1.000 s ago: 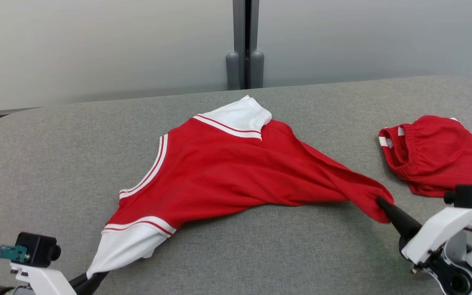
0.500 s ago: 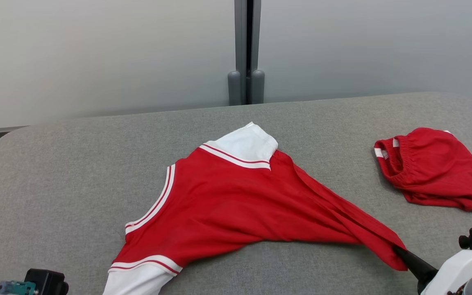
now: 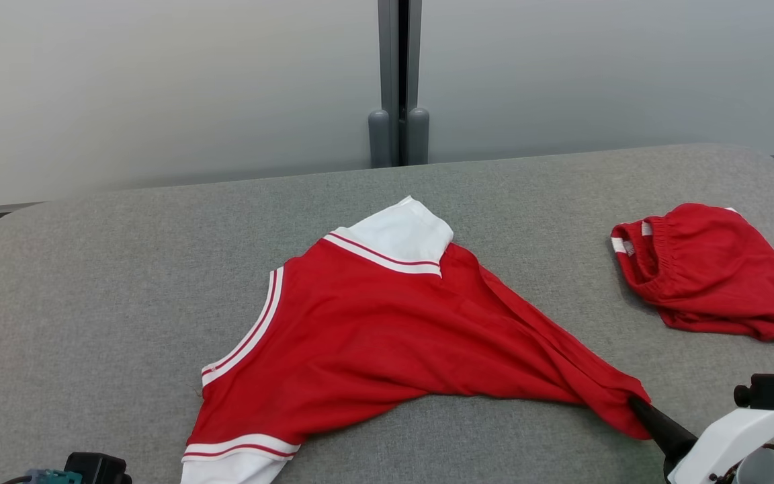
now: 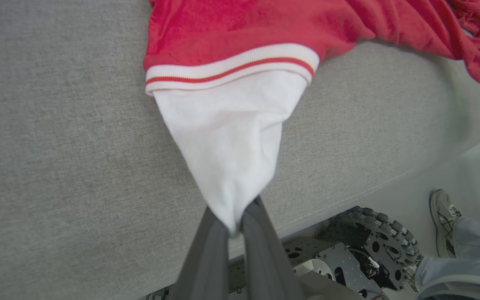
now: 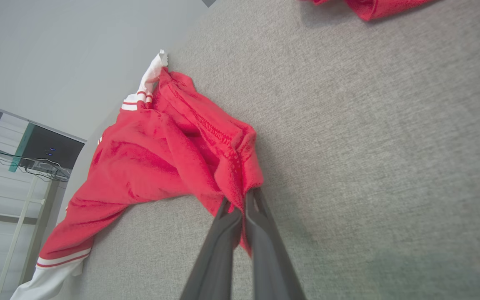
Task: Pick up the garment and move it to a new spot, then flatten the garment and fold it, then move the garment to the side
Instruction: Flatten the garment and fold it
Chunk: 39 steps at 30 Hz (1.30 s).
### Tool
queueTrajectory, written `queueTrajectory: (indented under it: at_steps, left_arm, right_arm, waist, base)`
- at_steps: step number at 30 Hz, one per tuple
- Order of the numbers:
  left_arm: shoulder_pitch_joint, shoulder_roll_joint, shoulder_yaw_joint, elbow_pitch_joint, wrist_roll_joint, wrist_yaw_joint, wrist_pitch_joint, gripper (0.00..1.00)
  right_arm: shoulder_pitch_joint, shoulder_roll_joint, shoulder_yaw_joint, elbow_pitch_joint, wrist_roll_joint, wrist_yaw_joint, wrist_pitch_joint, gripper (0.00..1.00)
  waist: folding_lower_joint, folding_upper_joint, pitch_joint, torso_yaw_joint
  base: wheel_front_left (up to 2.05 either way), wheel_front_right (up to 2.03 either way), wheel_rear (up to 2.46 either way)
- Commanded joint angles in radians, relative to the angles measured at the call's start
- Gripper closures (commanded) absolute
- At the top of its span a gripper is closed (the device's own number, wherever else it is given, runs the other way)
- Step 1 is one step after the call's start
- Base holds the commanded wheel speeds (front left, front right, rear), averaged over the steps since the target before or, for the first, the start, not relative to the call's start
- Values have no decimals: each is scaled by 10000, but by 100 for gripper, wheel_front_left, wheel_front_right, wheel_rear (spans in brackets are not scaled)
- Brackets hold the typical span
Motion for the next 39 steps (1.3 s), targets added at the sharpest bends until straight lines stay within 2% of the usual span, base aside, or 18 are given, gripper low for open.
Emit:
queueTrajectory:
  at_steps: [1, 3, 9, 18, 23, 28, 30, 34, 39]
  left_arm:
    - [107, -71, 58, 139, -17, -82, -92, 60]
    - [36, -134, 114, 352, 109, -31, -241, 0]
    - [-204, -282, 485, 880, 467, 175, -1130, 0]
    - [-349, -495, 1333, 1130, 1163, 1097, -2988, 0]
    - [-217, -936, 2243, 916, 1581, 1545, -3511, 0]
    - [136, -1776, 3475, 1000, 3003, 1950, -3564, 0]
    - [405, -2159, 3874, 996, 3372, 1848, -3560, 0]
    - [826, -2499, 4175, 1184, 3777, 1552, -3563, 0]
    - [987, -2635, 4368, 1314, 3907, 1234, -3565, 0]
  right_arm:
    - [22, 66, -140, 64, -144, 0, 8, 0]
    - [-20, 144, -307, 63, -324, 0, 6, 0]
    - [-131, 284, -1153, -294, -979, 0, -586, 0]
    - [10, 928, -2524, -1105, -2705, 0, -2492, 0]
    - [33, 1641, -2973, -1417, -3923, 0, -3318, 0]
    - [4, 2308, -3162, -1496, -5305, 0, -3519, 0]
    - [37, 2484, -3283, -1422, -5802, 0, -3365, 0]
    - [101, 2747, -3702, -1425, -6546, 0, -3111, 0]
    - [197, 2984, -4129, -1624, -7057, 0, -2765, 0]
  waist:
    - [0, 0, 27, 21]
    - [0, 0, 54, 32]
    - [0, 0, 112, 49]
    - [0, 0, 146, 112]
    - [0, 0, 227, 187]
    - [0, 0, 231, 233]
    - [0, 0, 228, 240]
    - [0, 0, 227, 215]
    - [0, 0, 216, 185]
  base:
    - [0, 0, 0]
    - [0, 0, 0]
    - [0, 0, 0]
    - [0, 0, 0]
    - [0, 0, 0]
    - [0, 0, 0]
    - [0, 0, 0]
    - [0, 0, 0]
    - [0, 0, 0]
